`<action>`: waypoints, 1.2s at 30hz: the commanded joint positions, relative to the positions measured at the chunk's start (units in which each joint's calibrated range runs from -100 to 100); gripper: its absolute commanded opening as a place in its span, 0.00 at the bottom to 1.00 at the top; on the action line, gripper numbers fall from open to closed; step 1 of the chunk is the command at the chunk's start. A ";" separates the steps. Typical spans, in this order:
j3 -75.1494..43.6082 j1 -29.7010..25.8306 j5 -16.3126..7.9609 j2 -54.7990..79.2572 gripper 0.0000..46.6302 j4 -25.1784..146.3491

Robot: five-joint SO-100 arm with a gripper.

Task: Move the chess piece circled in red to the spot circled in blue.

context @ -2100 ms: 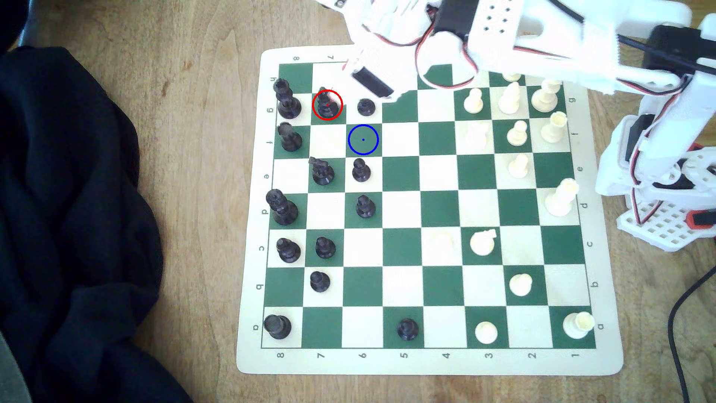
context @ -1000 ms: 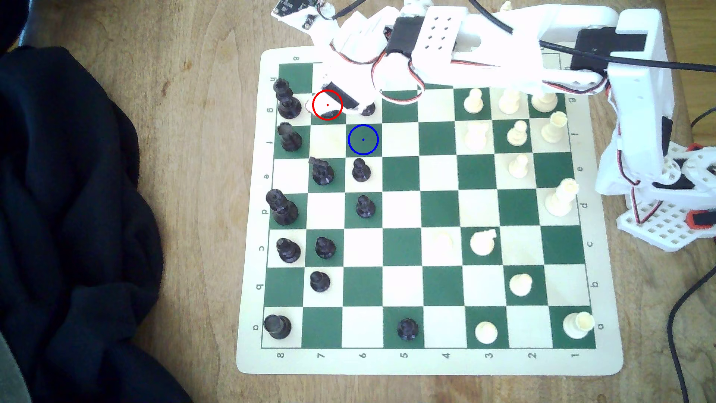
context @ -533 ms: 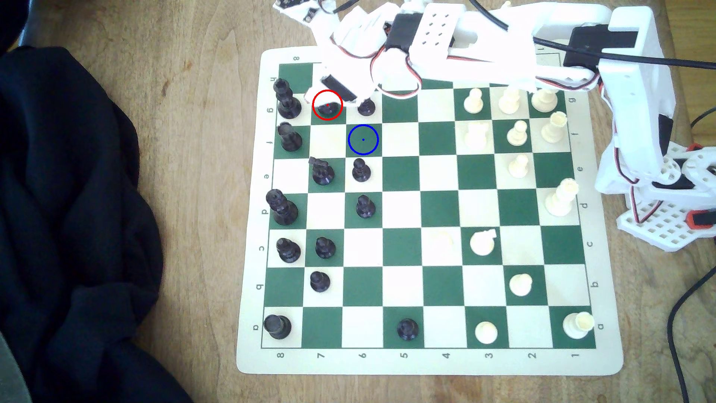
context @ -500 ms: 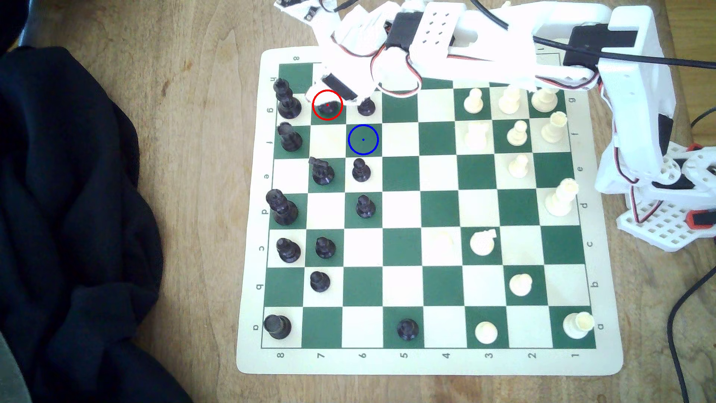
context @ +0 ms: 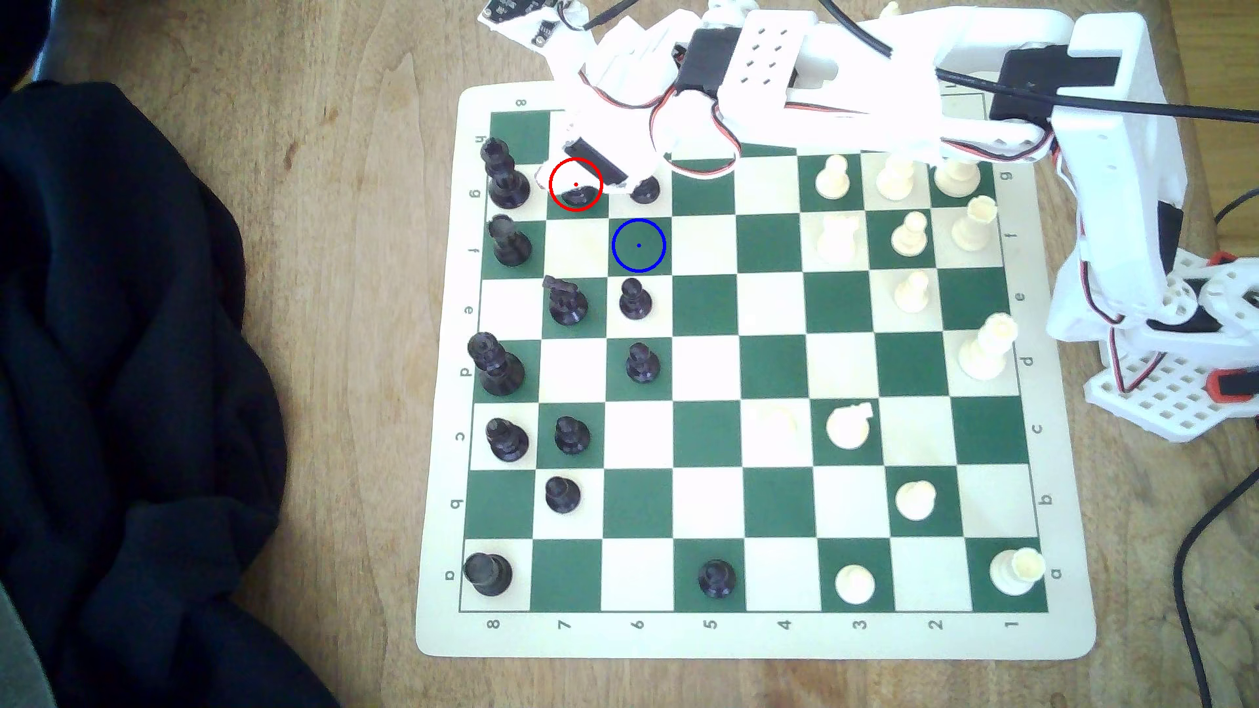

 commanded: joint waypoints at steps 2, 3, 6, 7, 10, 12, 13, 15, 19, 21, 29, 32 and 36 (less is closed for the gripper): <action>-3.50 0.31 0.24 -2.49 0.26 0.10; -3.50 0.31 0.24 -2.49 0.26 0.10; -3.50 0.31 0.24 -2.15 0.26 0.10; -3.50 0.39 0.24 -1.98 0.26 0.19; -3.50 0.23 0.29 -1.81 0.28 0.10; -3.68 0.07 0.20 -2.15 0.30 -0.39; -3.95 0.07 0.20 -2.57 0.30 -0.39; -4.13 0.07 0.20 -3.25 0.32 -0.47; -4.13 0.46 0.34 -4.18 0.33 -0.71; -4.04 0.62 0.44 -4.35 0.33 -0.80; -3.68 1.25 0.88 -5.29 0.33 -0.80; -3.50 1.25 0.88 -5.63 0.32 -0.71; -3.22 0.85 0.83 -4.78 0.30 -0.47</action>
